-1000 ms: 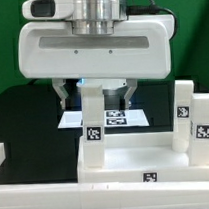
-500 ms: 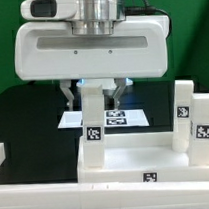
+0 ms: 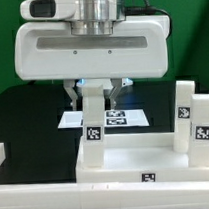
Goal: Assemble desk
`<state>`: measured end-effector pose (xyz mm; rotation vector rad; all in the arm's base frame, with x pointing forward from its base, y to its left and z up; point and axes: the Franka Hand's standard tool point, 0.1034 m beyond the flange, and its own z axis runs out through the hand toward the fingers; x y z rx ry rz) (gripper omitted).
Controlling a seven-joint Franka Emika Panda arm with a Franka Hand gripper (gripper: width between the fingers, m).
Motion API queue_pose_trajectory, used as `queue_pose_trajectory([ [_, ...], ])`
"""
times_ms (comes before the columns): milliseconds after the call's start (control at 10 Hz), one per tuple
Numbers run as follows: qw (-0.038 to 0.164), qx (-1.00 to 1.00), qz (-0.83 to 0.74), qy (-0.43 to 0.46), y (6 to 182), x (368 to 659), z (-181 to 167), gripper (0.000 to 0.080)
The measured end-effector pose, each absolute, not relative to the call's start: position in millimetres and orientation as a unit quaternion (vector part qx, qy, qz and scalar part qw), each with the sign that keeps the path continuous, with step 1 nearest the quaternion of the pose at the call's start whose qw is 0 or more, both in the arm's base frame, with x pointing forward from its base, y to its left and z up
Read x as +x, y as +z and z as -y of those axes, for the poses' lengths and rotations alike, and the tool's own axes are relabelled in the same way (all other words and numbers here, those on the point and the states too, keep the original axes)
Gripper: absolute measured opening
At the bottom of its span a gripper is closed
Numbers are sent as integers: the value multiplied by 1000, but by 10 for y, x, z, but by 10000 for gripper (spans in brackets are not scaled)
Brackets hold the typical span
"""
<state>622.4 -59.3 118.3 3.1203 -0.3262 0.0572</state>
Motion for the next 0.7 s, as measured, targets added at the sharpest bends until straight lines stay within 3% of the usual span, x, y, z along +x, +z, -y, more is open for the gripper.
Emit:
queue_pose_trajectory([
  [400,-20,955,295,15,1173,6214,621,290],
  [700,-22,910,414,10,1172,6202,633,290],
])
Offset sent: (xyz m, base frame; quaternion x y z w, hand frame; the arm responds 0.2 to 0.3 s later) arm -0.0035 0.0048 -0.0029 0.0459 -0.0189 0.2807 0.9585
